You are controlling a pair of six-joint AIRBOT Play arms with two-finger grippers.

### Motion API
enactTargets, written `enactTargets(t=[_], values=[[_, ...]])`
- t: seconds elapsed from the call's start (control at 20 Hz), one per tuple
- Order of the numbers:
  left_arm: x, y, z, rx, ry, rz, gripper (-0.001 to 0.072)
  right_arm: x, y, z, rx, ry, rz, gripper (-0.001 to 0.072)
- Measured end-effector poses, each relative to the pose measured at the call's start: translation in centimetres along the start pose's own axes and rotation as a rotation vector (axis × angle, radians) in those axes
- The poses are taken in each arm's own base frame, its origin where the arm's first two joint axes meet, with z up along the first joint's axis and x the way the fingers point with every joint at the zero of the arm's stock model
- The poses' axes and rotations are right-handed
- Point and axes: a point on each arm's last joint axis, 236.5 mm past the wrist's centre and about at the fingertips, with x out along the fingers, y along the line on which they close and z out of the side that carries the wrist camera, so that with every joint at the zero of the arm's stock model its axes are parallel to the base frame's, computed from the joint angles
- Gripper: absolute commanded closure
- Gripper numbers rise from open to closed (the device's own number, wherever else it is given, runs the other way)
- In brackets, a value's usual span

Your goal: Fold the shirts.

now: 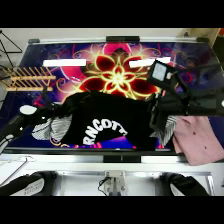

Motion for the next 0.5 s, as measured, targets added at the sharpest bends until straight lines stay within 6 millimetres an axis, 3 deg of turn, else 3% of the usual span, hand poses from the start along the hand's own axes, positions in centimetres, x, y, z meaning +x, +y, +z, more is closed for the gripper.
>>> enactTargets(t=[0.25, 0.5], values=[[1.0, -1.1, -1.4, 0.035, 0.023, -0.003, 0.0669, -0.5, -0.9, 3.3, 0.013, -0.139, -0.048, 0.0653], [0.8, -1.6, 0.5, 0.029, -0.044, -0.001, 0.0669, -0.6, 0.2, 4.0, 0.028, -0.169, 0.001, 0.0653]])
